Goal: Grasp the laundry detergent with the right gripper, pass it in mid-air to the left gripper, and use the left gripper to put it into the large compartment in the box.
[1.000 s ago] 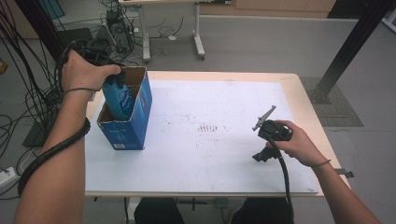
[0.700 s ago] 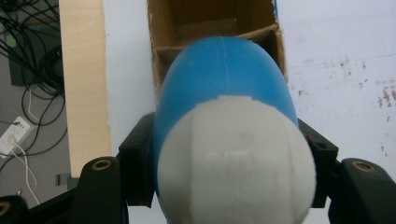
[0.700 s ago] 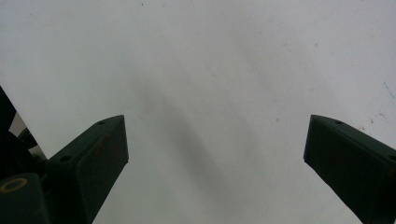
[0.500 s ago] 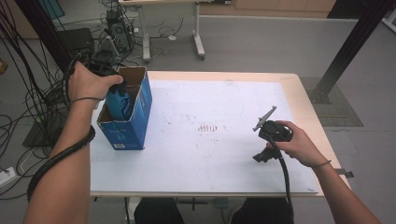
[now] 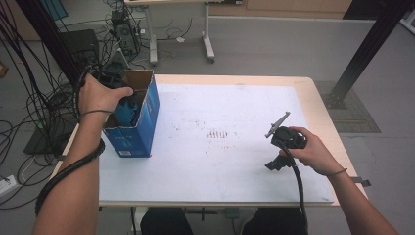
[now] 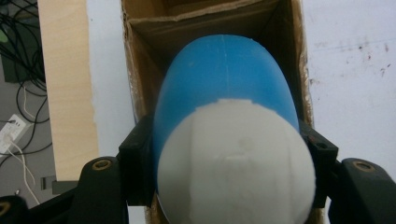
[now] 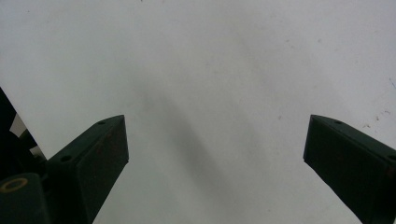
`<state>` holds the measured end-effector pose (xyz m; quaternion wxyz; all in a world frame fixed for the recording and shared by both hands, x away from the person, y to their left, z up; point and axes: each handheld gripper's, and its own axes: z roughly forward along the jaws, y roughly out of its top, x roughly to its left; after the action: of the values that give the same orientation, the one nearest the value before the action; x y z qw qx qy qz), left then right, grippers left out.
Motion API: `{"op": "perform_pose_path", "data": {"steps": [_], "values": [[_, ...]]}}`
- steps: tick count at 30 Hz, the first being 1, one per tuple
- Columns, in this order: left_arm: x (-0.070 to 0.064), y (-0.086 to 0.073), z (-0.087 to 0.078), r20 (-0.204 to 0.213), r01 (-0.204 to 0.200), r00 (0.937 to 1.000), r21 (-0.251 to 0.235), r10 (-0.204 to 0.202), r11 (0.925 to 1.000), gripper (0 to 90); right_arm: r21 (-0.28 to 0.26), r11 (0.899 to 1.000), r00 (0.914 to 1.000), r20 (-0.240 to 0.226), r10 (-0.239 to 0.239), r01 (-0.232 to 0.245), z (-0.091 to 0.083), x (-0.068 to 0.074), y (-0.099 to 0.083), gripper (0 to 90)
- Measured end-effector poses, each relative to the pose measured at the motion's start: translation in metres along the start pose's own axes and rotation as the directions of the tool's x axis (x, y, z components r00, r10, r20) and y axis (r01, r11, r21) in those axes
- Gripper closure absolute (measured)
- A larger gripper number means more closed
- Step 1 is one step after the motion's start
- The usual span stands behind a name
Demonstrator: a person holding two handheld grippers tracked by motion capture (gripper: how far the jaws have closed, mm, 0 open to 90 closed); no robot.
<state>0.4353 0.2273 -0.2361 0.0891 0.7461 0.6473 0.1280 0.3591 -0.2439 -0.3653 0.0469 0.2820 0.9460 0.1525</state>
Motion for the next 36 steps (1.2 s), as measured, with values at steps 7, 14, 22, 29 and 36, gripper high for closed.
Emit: {"op": "perform_pose_path", "data": {"steps": [7, 14, 22, 29, 36], "values": [[0.002, -0.004, 0.009, 0.000, 0.001, 1.0000, 0.014, -0.001, 0.9999, 37.6, 0.000, 1.000, 1.0000, -0.002, 0.000, 0.000, 0.001, 0.000, -0.001, 6.6], [0.001, -0.006, 0.017, 0.011, 0.005, 0.9999, 0.025, -0.006, 0.9997, 37.6, 0.003, 1.000, 1.0000, -0.001, 0.001, -0.001, 0.001, 0.000, -0.001, 6.7], [0.002, -0.010, 0.025, 0.008, 0.009, 0.9999, 0.036, -0.009, 0.9993, 37.6, 0.002, 1.000, 1.0000, 0.002, 0.000, 0.000, 0.001, 0.001, -0.001, 6.7], [-0.001, -0.009, 0.028, 0.006, -0.004, 1.0000, 0.042, 0.003, 0.9991, 37.6, 0.003, 1.000, 1.0000, -0.001, -0.004, 0.004, 0.002, 0.001, 0.001, 6.8], [-0.001, -0.010, 0.032, 0.013, -0.002, 0.9999, 0.042, 0.002, 0.9991, 37.6, 0.006, 1.000, 1.0000, 0.000, -0.002, 0.002, 0.002, 0.001, 0.000, 6.9]]}}
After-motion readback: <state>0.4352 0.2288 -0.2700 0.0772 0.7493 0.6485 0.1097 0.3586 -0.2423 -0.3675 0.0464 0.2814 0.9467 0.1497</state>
